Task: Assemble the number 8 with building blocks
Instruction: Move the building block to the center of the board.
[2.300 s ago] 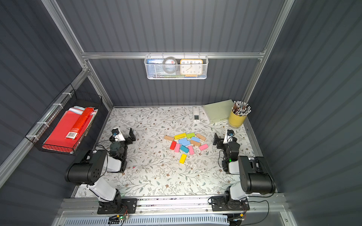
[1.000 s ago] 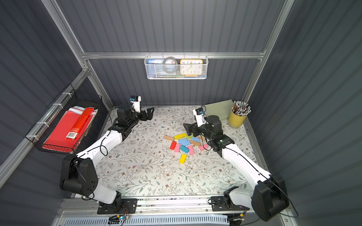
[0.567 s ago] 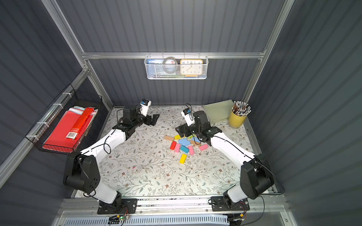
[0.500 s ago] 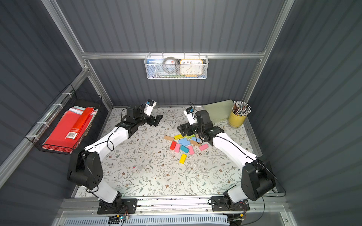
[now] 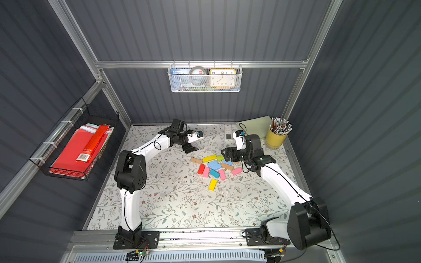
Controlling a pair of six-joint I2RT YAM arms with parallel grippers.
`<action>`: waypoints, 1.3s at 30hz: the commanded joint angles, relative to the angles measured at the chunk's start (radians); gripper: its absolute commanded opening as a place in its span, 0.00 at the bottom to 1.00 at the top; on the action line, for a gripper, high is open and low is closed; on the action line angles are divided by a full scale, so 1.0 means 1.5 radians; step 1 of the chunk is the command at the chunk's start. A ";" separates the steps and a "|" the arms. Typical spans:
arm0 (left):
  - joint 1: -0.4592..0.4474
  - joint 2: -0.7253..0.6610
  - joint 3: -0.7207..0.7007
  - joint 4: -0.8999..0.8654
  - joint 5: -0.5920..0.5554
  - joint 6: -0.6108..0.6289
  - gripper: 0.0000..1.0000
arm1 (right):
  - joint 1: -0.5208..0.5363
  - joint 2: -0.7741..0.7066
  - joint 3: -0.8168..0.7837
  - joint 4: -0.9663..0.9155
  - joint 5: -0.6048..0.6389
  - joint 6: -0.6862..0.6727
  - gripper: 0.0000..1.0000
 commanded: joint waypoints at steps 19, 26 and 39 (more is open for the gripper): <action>-0.037 -0.040 -0.087 -0.104 0.036 0.146 0.81 | -0.008 -0.080 -0.073 -0.035 -0.017 0.022 0.90; -0.042 -0.041 -0.109 -0.091 0.025 0.127 0.77 | -0.008 -0.087 -0.080 -0.028 -0.018 0.028 0.90; -0.051 -0.037 -0.136 -0.077 -0.014 0.131 0.77 | -0.011 -0.085 -0.086 -0.031 -0.012 0.020 0.90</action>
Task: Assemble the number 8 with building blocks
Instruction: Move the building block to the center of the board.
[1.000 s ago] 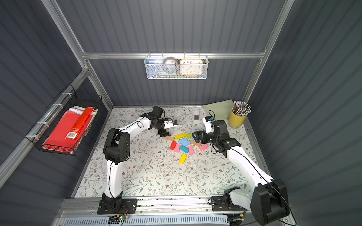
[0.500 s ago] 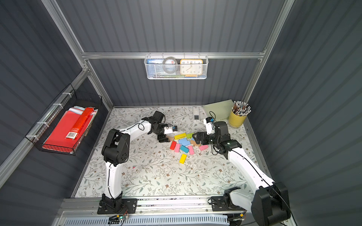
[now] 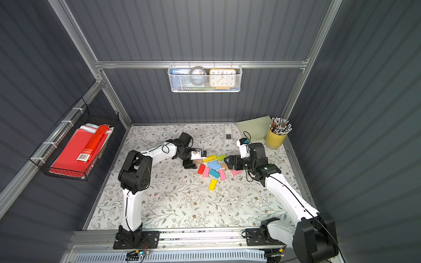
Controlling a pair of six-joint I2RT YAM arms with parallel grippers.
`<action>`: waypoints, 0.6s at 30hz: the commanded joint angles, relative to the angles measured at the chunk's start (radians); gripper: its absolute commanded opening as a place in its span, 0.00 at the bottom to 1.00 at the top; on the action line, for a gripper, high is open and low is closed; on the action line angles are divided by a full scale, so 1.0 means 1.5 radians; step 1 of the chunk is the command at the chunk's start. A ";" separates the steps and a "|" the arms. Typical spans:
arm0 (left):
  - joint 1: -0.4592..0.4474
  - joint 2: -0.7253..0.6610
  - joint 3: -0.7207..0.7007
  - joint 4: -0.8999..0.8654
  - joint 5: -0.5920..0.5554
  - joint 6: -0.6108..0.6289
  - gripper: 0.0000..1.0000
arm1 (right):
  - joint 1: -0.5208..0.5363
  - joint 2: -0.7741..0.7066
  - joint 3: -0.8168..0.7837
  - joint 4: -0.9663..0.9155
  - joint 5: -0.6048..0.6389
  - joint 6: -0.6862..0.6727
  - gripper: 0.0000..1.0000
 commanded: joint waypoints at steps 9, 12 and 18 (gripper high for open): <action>-0.012 0.001 0.009 -0.008 -0.004 0.043 0.65 | -0.005 0.001 -0.015 -0.004 -0.003 0.001 0.90; -0.012 0.007 0.014 -0.009 -0.008 0.038 0.61 | -0.006 0.000 -0.019 -0.003 -0.001 -0.002 0.90; -0.012 0.023 0.025 -0.012 -0.010 0.032 0.46 | -0.008 0.006 -0.029 0.004 -0.004 -0.003 0.89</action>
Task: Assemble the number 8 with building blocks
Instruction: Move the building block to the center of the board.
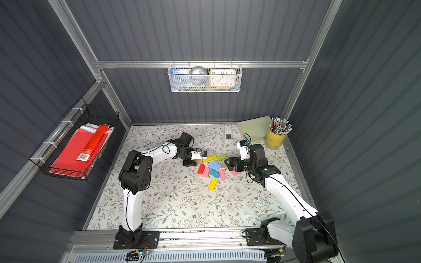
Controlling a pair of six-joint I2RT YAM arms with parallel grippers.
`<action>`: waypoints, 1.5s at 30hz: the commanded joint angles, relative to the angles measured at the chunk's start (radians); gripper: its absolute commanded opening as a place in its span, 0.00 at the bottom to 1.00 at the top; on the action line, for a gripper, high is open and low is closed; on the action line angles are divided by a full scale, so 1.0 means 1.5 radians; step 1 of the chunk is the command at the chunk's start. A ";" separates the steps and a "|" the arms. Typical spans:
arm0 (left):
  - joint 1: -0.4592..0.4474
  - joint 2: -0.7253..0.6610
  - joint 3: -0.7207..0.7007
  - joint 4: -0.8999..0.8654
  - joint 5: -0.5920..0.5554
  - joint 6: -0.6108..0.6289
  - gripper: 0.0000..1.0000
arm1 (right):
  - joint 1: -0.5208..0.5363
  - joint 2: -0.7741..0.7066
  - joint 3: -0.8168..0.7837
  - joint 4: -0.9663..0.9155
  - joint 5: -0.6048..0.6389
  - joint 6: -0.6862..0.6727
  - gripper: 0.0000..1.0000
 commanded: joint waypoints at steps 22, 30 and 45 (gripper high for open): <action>0.098 -0.041 -0.039 -0.021 -0.002 0.096 0.24 | -0.005 0.027 -0.005 0.006 -0.041 -0.020 0.89; 0.107 -0.045 -0.066 -0.006 -0.013 0.101 0.30 | -0.005 0.048 -0.002 0.003 -0.050 -0.023 0.89; 0.106 -0.161 -0.069 0.121 0.022 -0.017 0.73 | -0.005 0.046 0.006 0.011 -0.051 -0.012 0.89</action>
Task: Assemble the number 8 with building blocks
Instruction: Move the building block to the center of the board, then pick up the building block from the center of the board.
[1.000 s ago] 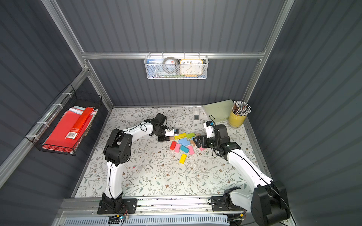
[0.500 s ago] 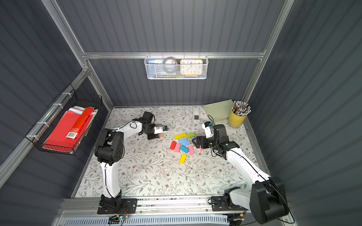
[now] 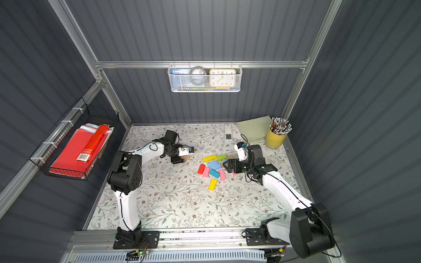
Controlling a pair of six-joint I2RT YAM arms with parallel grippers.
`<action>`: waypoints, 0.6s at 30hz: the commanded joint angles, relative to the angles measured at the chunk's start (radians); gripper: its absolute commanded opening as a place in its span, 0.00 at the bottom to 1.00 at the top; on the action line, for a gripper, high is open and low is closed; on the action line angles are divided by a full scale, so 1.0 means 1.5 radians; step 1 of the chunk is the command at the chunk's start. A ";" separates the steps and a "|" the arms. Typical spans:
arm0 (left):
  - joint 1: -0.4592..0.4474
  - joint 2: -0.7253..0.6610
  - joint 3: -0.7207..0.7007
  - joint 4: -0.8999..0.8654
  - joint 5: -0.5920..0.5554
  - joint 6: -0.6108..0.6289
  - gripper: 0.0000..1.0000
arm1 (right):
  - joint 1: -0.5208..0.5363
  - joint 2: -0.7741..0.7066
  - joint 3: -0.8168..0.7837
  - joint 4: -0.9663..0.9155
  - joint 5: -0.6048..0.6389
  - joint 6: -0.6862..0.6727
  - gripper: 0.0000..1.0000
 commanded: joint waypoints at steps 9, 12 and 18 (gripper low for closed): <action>-0.005 -0.200 0.066 0.118 0.086 -0.592 0.99 | 0.001 -0.003 0.028 0.017 0.046 0.037 0.89; -0.004 -0.220 0.040 0.127 0.128 -0.732 0.99 | 0.001 -0.001 0.028 0.015 0.065 0.037 0.90; -0.004 -0.312 -0.150 0.338 0.218 -0.955 1.00 | 0.001 -0.007 0.020 0.011 0.083 0.042 0.91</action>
